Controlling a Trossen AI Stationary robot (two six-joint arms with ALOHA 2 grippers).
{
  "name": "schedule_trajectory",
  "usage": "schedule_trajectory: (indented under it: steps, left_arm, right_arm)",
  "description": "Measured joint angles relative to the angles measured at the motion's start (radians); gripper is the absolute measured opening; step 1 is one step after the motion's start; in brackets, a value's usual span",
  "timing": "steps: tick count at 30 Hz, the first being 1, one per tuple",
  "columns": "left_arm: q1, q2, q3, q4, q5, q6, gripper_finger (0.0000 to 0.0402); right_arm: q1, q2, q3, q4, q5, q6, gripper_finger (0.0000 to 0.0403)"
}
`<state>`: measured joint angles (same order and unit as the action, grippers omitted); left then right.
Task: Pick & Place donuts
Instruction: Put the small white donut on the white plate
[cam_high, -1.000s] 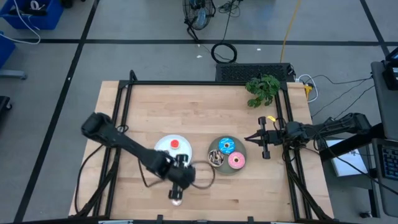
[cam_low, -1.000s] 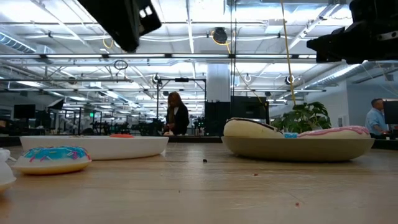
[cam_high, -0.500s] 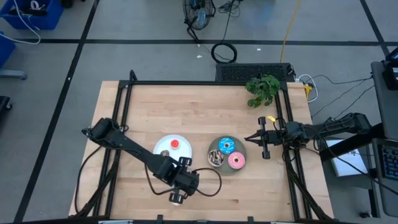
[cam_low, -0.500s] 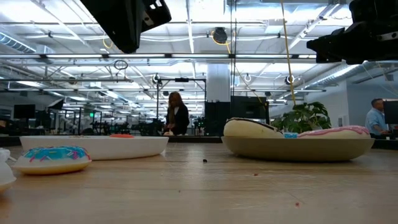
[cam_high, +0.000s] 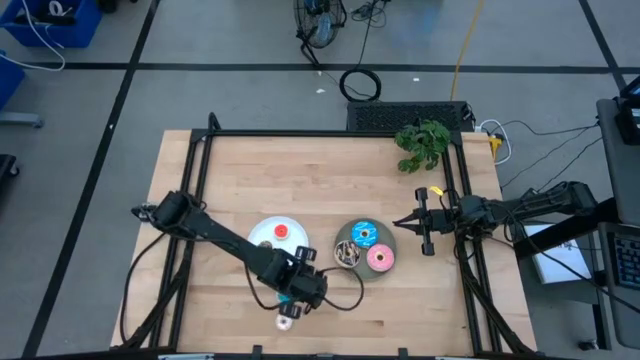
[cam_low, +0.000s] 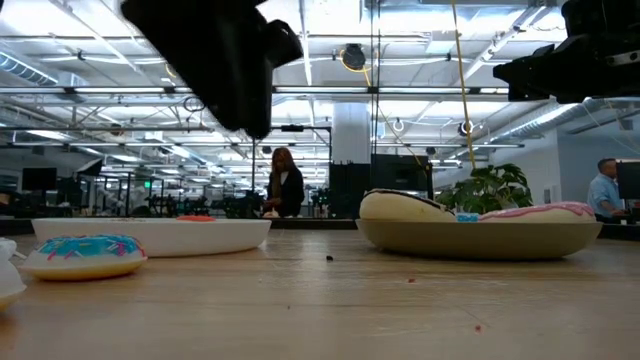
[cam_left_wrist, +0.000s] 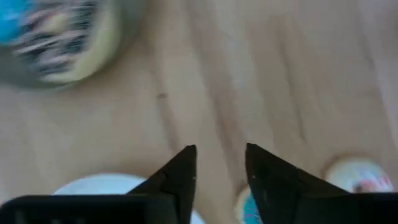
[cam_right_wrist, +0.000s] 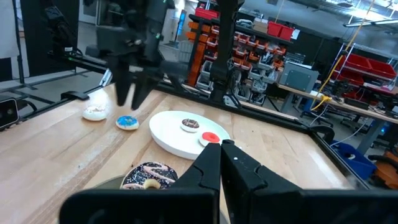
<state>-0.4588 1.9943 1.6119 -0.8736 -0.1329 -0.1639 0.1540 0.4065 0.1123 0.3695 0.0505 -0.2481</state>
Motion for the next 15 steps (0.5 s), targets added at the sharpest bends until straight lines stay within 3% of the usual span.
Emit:
schedule_trajectory:
  steps: [3,6,12,15]
  left_arm:
    - [-0.014,0.015,0.000,0.004,0.078,0.143,0.0172]
    - [-0.035,0.017,0.000,-0.010,0.058,0.228,0.0187]
    - [-0.039,0.016,0.000,-0.001,0.028,0.182,0.0202]
    - [-0.046,0.016,0.000,0.002,0.062,0.158,0.0207]
  right_arm:
    - [0.000,0.000,0.000,0.000,0.000,0.000,0.0000]
    - [0.000,0.000,0.000,0.000,0.000,0.000,0.0000]
    - [0.000,0.000,0.000,0.000,0.000,0.000,0.0000]
    - [0.000,0.000,0.000,0.000,0.000,0.000,0.0000]
